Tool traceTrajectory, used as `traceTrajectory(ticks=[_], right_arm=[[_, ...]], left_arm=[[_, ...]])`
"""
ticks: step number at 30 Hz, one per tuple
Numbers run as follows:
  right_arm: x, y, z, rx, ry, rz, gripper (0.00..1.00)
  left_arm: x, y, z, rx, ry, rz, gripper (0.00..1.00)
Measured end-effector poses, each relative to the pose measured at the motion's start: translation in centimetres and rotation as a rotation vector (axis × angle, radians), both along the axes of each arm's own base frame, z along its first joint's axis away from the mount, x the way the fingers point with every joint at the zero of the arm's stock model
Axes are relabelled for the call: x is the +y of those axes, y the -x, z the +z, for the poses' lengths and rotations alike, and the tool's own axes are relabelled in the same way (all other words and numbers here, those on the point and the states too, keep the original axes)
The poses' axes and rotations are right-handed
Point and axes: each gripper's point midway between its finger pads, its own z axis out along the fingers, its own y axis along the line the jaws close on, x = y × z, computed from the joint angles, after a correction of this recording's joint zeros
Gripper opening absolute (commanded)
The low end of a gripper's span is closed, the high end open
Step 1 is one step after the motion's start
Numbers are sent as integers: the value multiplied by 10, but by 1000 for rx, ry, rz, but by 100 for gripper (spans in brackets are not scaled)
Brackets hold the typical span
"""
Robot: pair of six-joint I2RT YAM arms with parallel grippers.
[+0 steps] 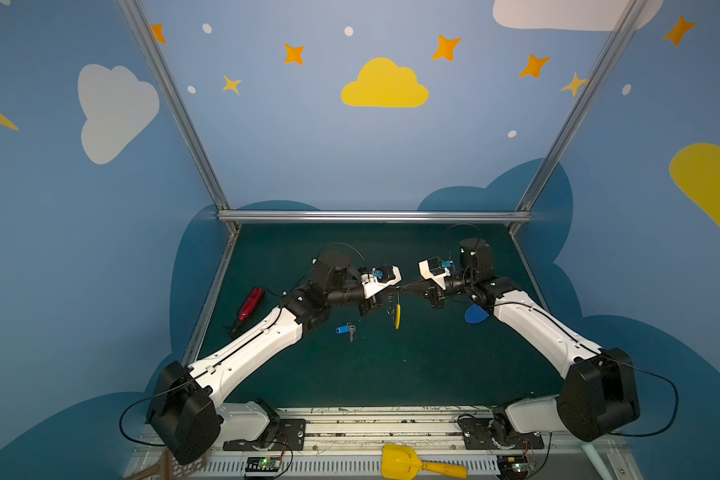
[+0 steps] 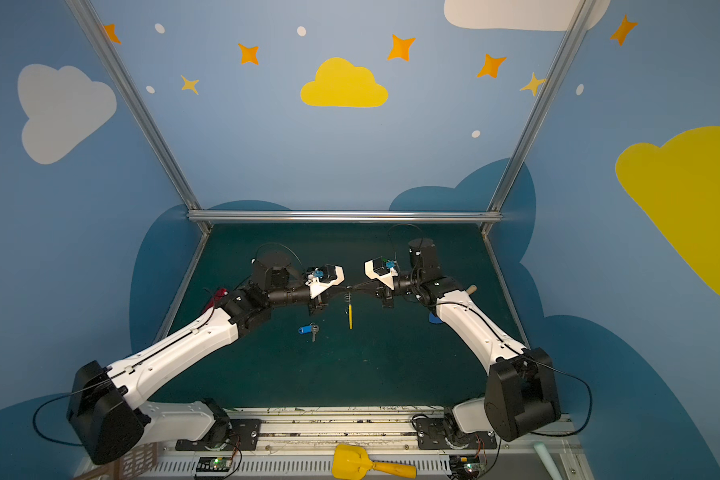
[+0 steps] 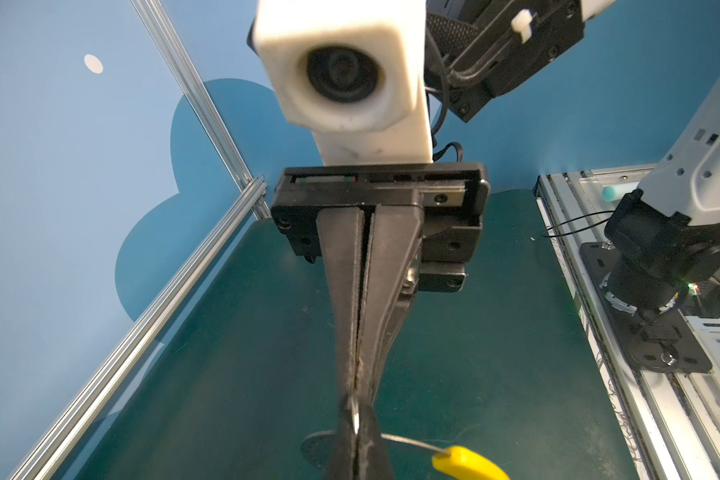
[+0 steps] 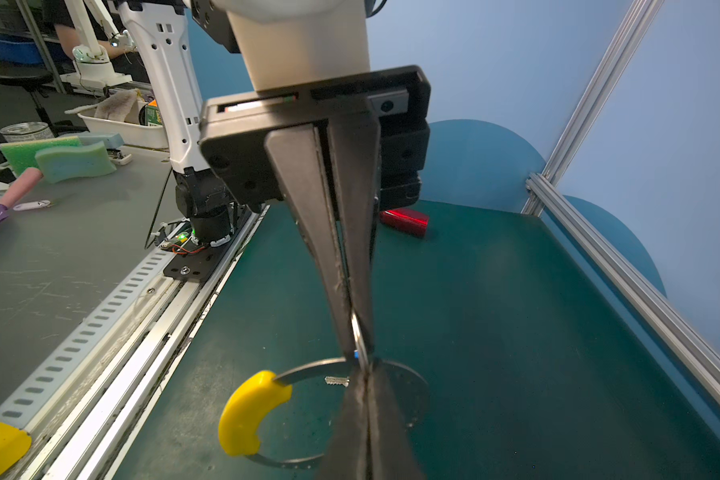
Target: Put the keys on the keyring
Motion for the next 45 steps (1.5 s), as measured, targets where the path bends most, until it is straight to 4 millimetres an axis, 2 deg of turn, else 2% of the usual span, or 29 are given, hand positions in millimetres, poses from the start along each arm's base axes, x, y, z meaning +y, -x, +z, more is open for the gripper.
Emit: traceTrajectory(ticks=[2, 5, 7, 14, 24, 36, 45], right_arm=[[0, 0, -1, -1, 3, -2, 0], [-1, -3, -4, 2, 22, -21, 0], [-2, -5, -8, 8, 47, -41, 0], [-8, -13, -14, 16, 145, -109, 0], [-17, -23, -10, 34, 255, -197, 0], [-17, -21, -20, 65, 314, -216, 0], [-17, -20, -20, 75, 319, -216, 0]], left_arm=[[0, 0, -1, -1, -5, 0, 24], [2, 1, -6, 15, -33, 6, 32], [5, -1, -7, 21, -68, 17, 32], [7, -11, 9, -7, -146, 41, 31], [0, -20, -18, 100, -220, 46, 31], [-9, -25, -24, 178, -193, 53, 28], [-15, -24, -19, 188, -166, 30, 19]])
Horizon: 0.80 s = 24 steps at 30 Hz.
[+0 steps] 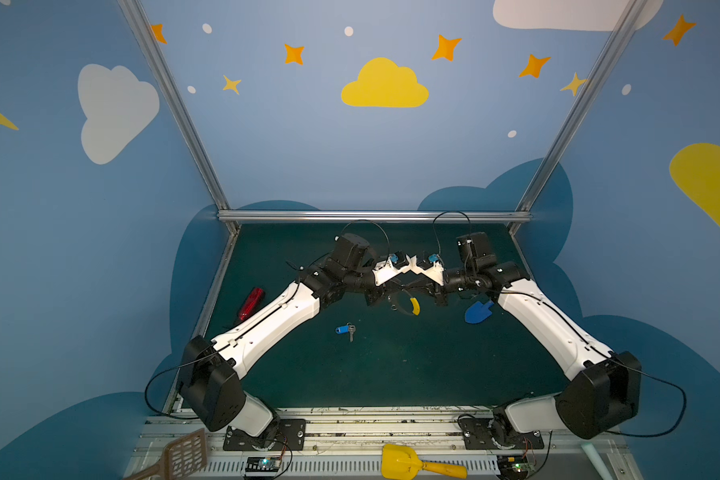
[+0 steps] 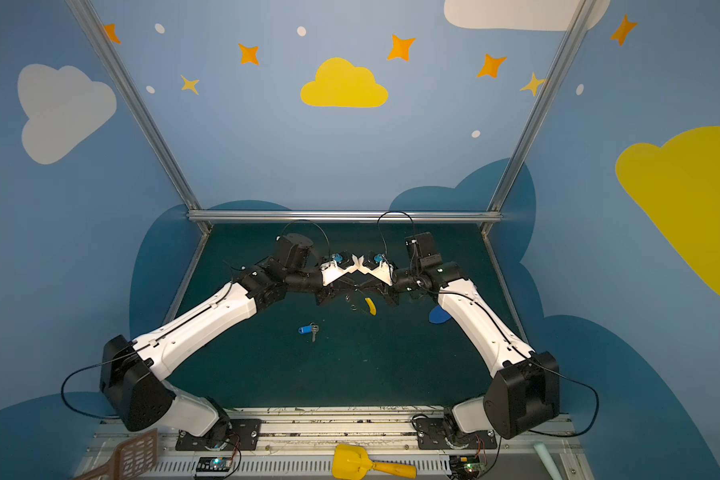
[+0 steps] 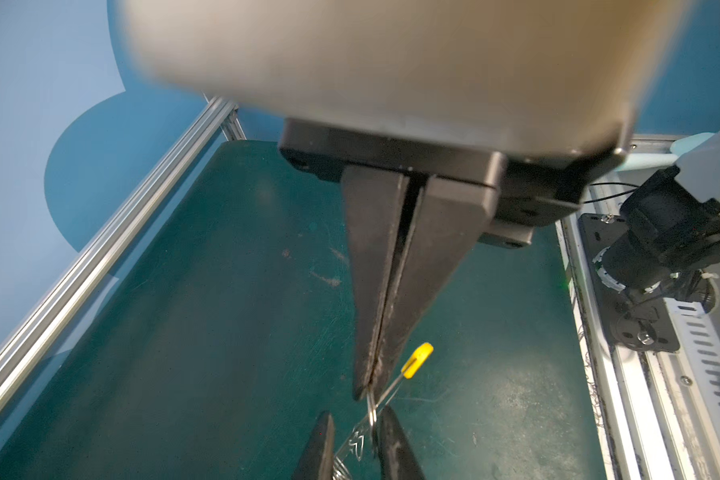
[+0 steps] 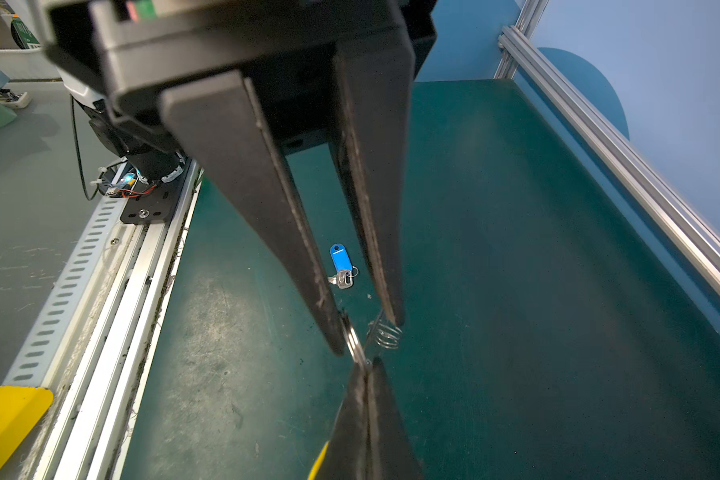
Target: Put the keys on the keyring
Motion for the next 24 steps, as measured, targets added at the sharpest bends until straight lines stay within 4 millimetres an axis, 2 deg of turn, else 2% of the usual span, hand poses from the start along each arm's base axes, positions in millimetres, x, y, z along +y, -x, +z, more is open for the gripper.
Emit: traceTrajectory(ticks=[3, 6, 11, 16, 17, 20, 24], right_arm=[[2, -1, 2, -2, -10, 0, 0], [3, -4, 6, -10, -26, -6, 0], [4, -5, 8, -11, -38, -11, 1], [2, -10, 8, -34, -73, -35, 25], [1, -10, 7, -37, -85, -43, 26], [-6, -14, 6, -48, -129, -68, 26], [-12, -18, 6, -47, -191, -80, 21]], left_arm=[[-1, 2, 1, 2, 7, -12, 14], [-2, 3, 2, -1, 10, -22, 5], [0, 0, 3, -13, 9, -20, 4], [-1, 1, 4, -13, 17, -24, 4], [-1, 1, 5, -12, 26, -26, 4], [0, 3, 8, -8, 72, -30, 4], [4, 5, 12, -5, 157, -38, 4]])
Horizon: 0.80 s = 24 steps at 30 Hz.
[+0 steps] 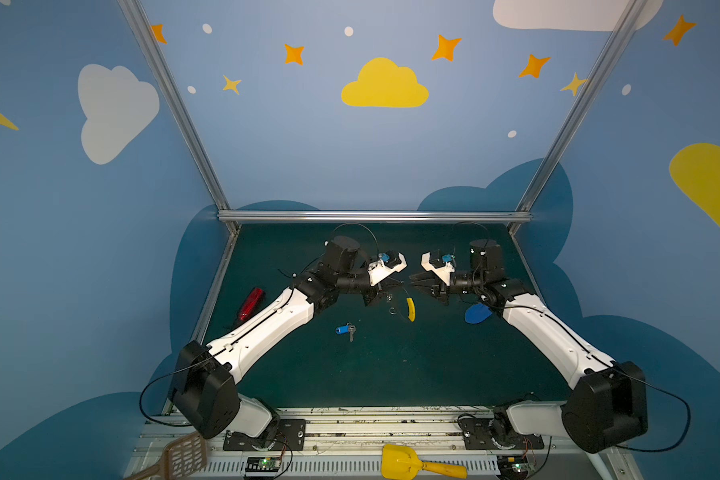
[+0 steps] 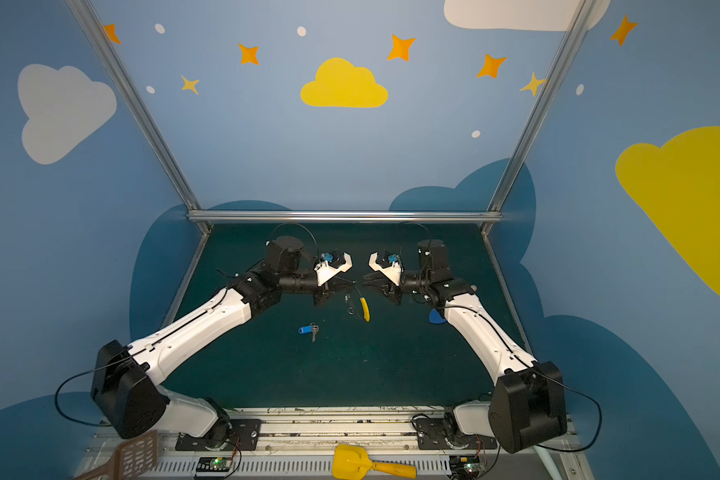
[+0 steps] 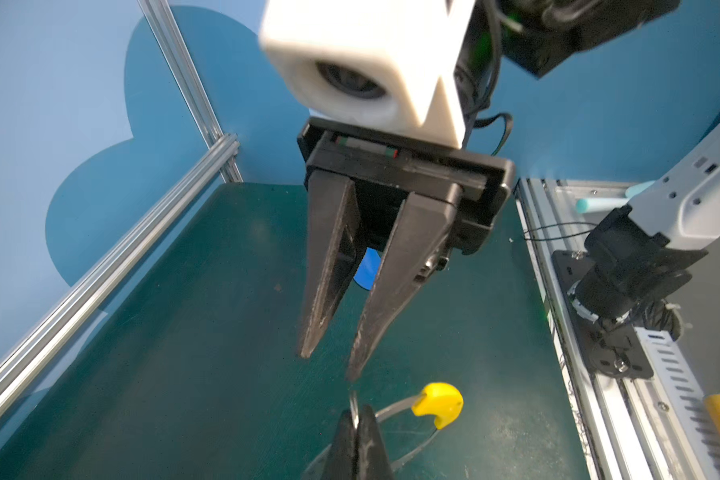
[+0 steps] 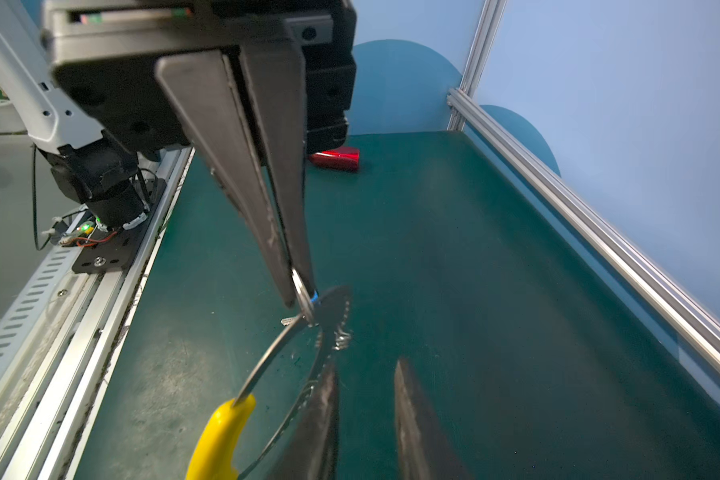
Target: Put the keys on the keyring
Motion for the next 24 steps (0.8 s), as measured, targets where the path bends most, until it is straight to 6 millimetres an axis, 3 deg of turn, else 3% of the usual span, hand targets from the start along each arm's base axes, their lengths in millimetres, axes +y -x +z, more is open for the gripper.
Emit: traceTrajectory(ticks=[11, 24], right_arm=[[6, 21, 31, -5, -126, 154, 17], [10, 27, 35, 8, -154, 202, 15]], left_arm=[[-4, 5, 23, -50, 174, -49, 4], [-7, 7, 38, -87, 241, -74, 4]])
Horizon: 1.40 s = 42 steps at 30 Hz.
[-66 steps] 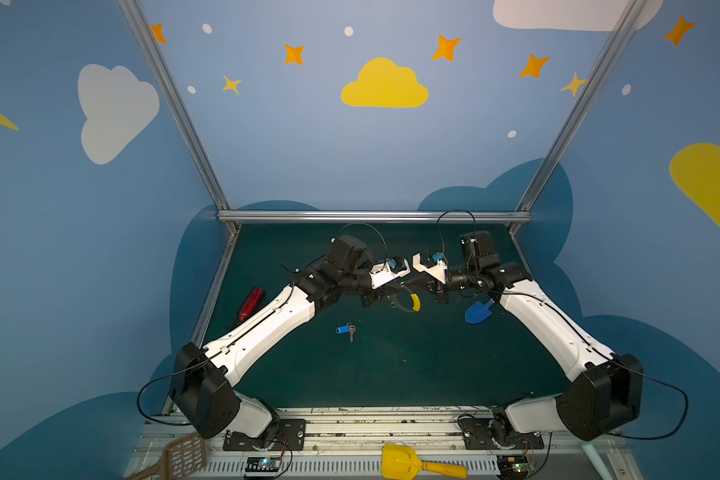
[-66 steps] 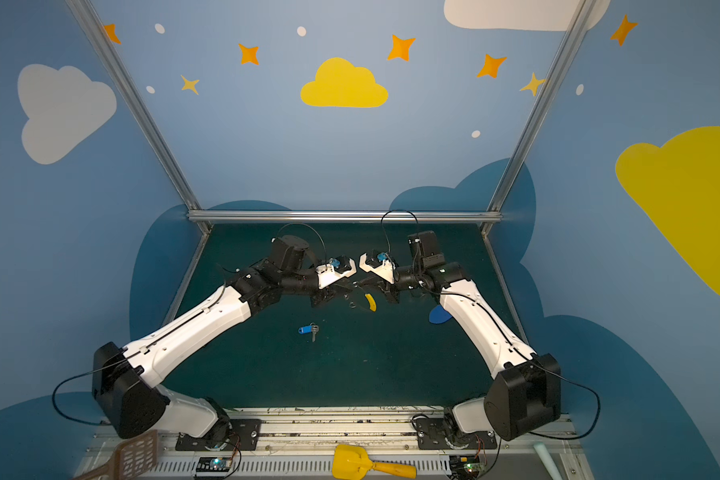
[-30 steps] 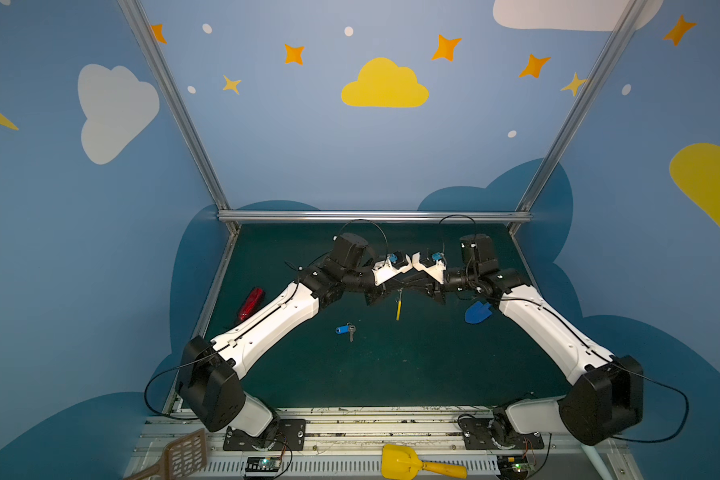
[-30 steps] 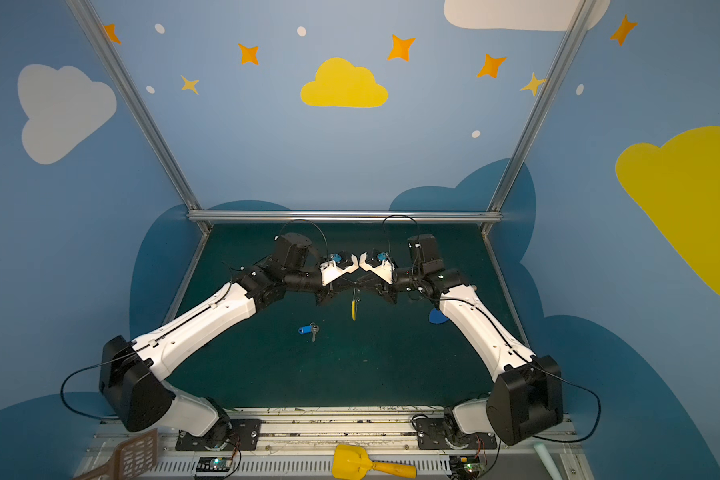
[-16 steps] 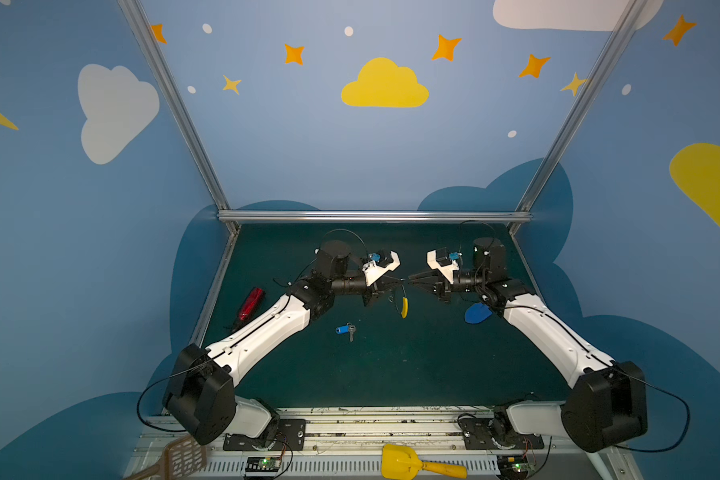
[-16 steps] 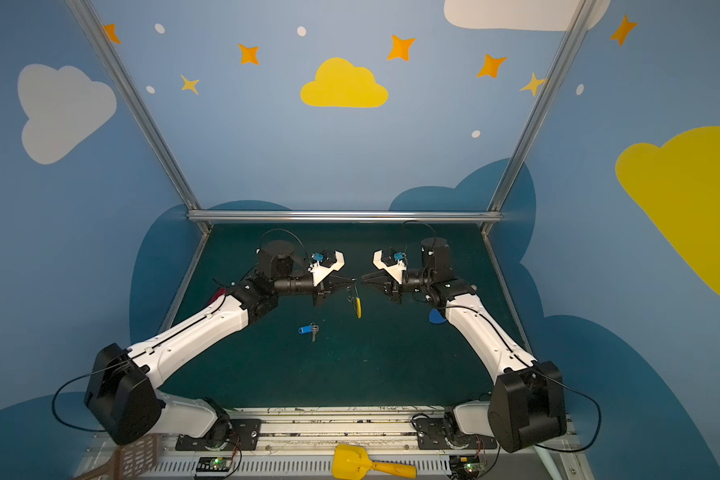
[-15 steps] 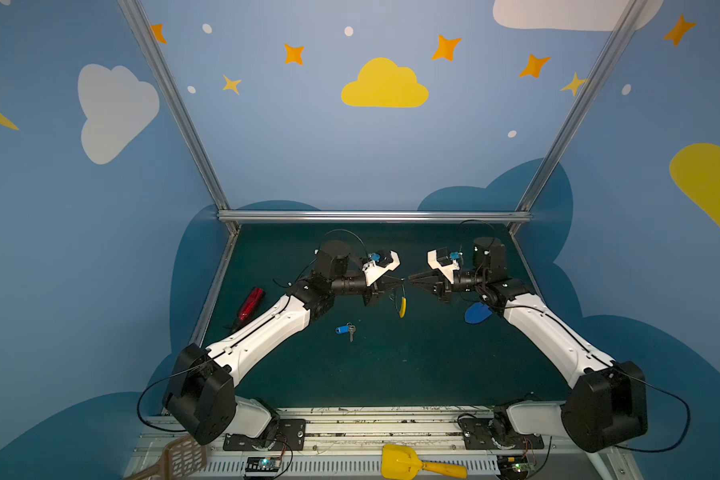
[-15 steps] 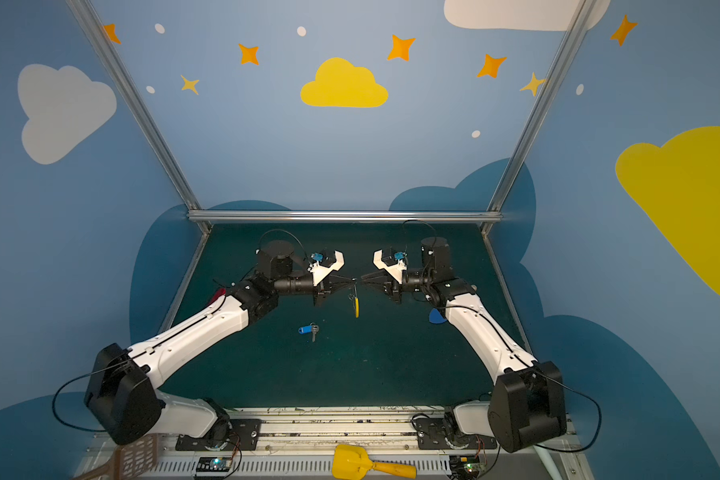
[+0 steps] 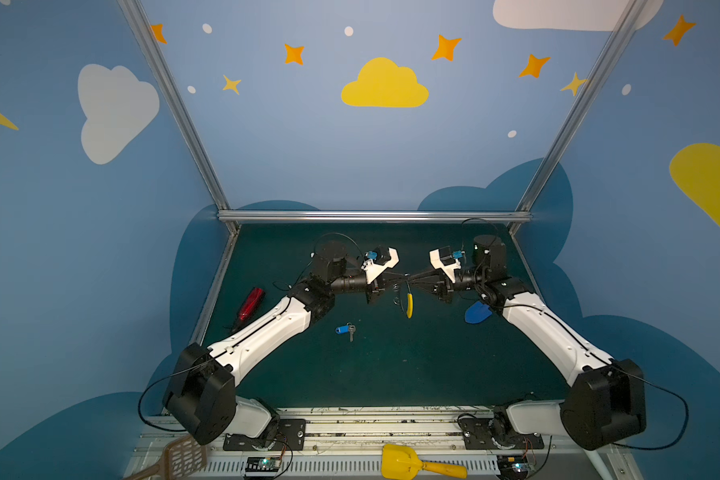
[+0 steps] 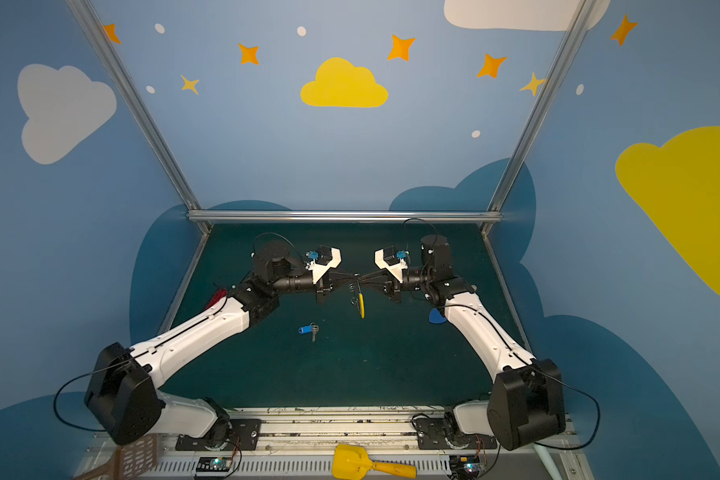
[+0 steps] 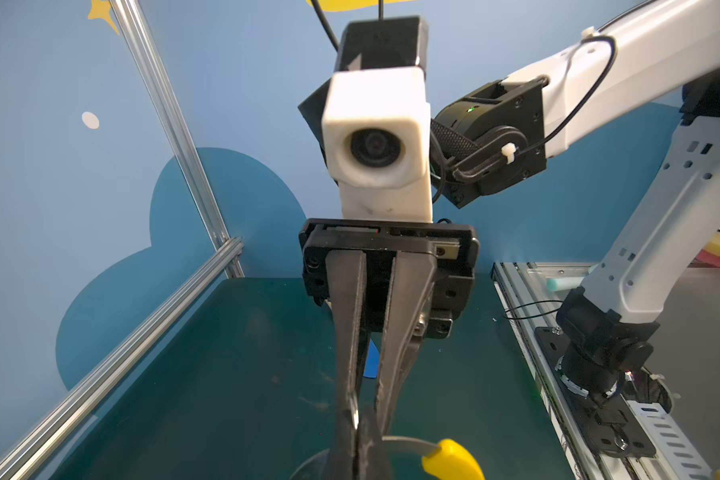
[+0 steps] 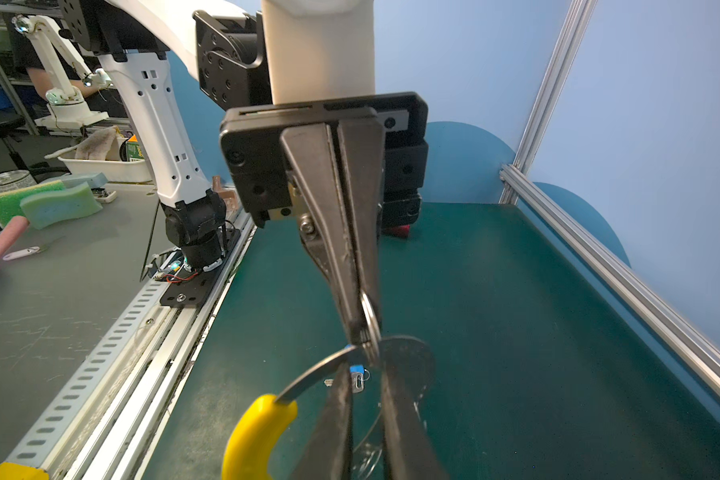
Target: Put the keys on the keyring
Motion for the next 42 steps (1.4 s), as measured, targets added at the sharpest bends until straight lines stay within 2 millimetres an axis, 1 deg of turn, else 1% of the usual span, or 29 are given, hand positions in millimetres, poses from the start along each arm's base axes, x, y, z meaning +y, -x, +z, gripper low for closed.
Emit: traceTrajectory(ticks=[10, 11, 13, 21, 22, 23, 26, 29, 31, 36, 39, 42], right_arm=[[3, 0, 1, 9, -7, 11, 8], [3, 0, 1, 10, -8, 13, 7], [3, 1, 1, 12, -10, 20, 0], [2, 1, 0, 8, -9, 21, 0], [1, 1, 0, 6, -8, 20, 0], [1, 0, 0, 4, -7, 19, 0], [0, -1, -5, -4, 9, 6, 0], [-2, -6, -14, -4, 45, -29, 0], [-3, -10, -21, -3, 79, -65, 0], [-10, -17, -38, -18, 174, -138, 0], [-12, -20, -43, -54, 237, -167, 0], [-9, -18, -45, -125, 293, -185, 0]], left_arm=[[0, 1, -3, 8, -6, -9, 4], [0, 2, -3, 8, -7, -10, 4], [-1, 1, -2, 4, -8, -10, 4], [-3, 0, -3, 1, -31, -15, 4], [-3, 0, -3, 1, -37, -17, 10], [-4, -1, -4, -1, -43, -18, 23], [-5, -1, -8, -1, -67, -10, 35], [-4, -3, -14, -3, -100, 13, 36], [-1, -8, -18, -11, -136, 39, 34], [8, -14, -21, -51, -219, 96, 33], [13, -16, -22, -76, -263, 118, 33], [15, -17, -24, -92, -296, 122, 33]])
